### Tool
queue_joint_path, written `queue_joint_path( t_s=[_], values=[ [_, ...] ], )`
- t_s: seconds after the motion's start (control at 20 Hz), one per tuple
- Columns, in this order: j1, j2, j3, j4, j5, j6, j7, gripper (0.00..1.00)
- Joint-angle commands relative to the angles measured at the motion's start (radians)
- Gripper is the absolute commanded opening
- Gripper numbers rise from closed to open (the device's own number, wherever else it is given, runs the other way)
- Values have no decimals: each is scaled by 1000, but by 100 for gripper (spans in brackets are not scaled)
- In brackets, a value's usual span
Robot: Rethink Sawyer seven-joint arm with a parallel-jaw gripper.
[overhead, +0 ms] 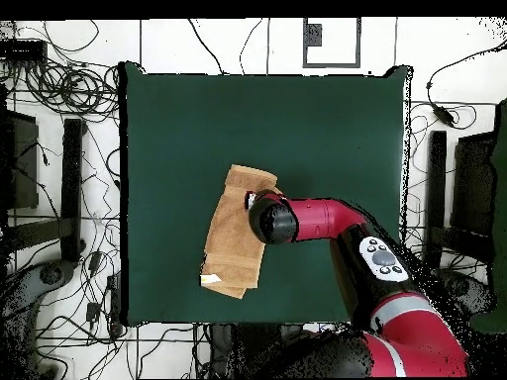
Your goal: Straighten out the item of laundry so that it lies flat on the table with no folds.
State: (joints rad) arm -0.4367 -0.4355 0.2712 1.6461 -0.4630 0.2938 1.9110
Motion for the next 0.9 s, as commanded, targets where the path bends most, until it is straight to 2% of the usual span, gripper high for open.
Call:
queue_joint_path(
  t_s=[0.05, 0.2, 0.9],
  values=[
    [0, 77, 97, -53, -76, -121, -15, 0],
    [21, 70, 76, -63, -74, -92, -16, 0],
    [5, 71, 93, -55, -66, -114, -6, 0]
  ],
)
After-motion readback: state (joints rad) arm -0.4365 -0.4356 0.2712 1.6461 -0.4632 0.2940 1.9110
